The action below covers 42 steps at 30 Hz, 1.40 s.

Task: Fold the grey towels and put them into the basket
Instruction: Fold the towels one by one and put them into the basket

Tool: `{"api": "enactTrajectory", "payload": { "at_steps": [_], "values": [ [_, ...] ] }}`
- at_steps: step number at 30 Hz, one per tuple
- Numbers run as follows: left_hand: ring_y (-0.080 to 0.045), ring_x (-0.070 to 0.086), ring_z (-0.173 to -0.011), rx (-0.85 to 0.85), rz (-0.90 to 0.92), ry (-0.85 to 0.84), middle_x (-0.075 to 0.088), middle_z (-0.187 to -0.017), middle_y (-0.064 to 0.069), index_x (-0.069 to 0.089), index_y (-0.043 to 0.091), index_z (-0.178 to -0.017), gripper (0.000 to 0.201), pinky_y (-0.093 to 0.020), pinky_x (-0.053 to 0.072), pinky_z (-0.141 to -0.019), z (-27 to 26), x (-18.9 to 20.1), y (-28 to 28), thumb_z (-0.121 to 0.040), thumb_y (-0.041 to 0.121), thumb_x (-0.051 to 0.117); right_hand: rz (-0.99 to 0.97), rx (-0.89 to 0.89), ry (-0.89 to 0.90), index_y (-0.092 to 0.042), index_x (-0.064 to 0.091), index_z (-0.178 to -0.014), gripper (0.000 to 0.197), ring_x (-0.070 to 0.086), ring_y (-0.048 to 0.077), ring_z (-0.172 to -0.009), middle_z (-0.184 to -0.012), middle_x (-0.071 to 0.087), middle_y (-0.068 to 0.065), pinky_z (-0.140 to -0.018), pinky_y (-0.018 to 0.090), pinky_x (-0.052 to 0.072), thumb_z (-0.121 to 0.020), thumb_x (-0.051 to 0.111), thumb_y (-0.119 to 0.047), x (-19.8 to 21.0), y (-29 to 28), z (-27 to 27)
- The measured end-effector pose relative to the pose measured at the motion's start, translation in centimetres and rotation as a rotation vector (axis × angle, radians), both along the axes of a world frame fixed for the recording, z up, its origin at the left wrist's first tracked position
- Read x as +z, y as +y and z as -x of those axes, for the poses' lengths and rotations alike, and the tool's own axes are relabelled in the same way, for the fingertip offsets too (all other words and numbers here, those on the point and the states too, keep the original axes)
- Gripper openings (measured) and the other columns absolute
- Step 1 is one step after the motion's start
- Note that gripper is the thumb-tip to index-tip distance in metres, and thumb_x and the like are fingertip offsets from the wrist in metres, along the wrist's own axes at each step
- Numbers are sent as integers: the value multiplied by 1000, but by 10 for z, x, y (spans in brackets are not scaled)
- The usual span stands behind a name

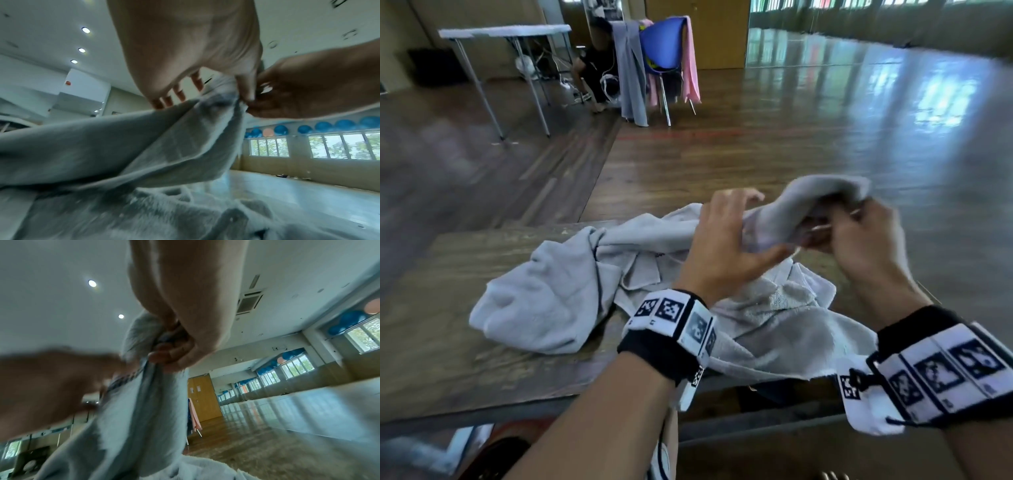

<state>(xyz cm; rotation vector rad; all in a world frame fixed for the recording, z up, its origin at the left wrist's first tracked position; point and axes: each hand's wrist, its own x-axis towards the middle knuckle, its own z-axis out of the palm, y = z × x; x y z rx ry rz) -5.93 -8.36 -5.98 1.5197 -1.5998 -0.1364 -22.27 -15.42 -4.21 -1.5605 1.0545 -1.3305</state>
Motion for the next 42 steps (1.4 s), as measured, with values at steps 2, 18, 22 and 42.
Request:
{"api": "enactTrajectory", "payload": {
  "at_steps": [2, 18, 22, 42],
  "values": [
    [-25, 41, -120, 186, -269, -154, 43, -128, -4, 45, 29, -131, 71, -41, 38, -100, -11, -15, -2, -72, 50, 78, 24, -60, -244, -5, 70, -99, 22, 76, 29, -83, -89, 77, 10, -74, 45, 63, -95, 50, -13, 9, 0, 12],
    [-2, 61, -89, -84, 139, 584, 66, -104, -1, 57, 13, -118, 42, -18, 51, -79, 29, 29, -32, -84, -9, 46, 208, -187, 445, -10, 61, -78, 29, 58, 19, -70, -70, 64, 3, -62, 33, 47, -79, 70, -37, -18, -9, 67],
    [-15, 61, -106, -113, -178, 120, 62, -119, -5, 48, 10, -138, 56, -39, 48, -93, 36, 12, -36, -83, -3, 54, 180, -177, 466, -11, 57, -82, 28, 59, 17, -70, -71, 63, 1, -59, 27, 43, -91, 65, -37, -24, -6, 69],
    [-15, 42, -52, 38, -34, 72, 47, -51, 4, 41, 15, -57, 43, -35, 39, -49, 46, 0, -51, -71, 41, 73, 141, 136, 372, -13, 49, -84, 49, 45, 10, -57, -65, 52, -6, -55, 33, 42, -70, 86, -41, -17, -14, 88]
  ]
}}
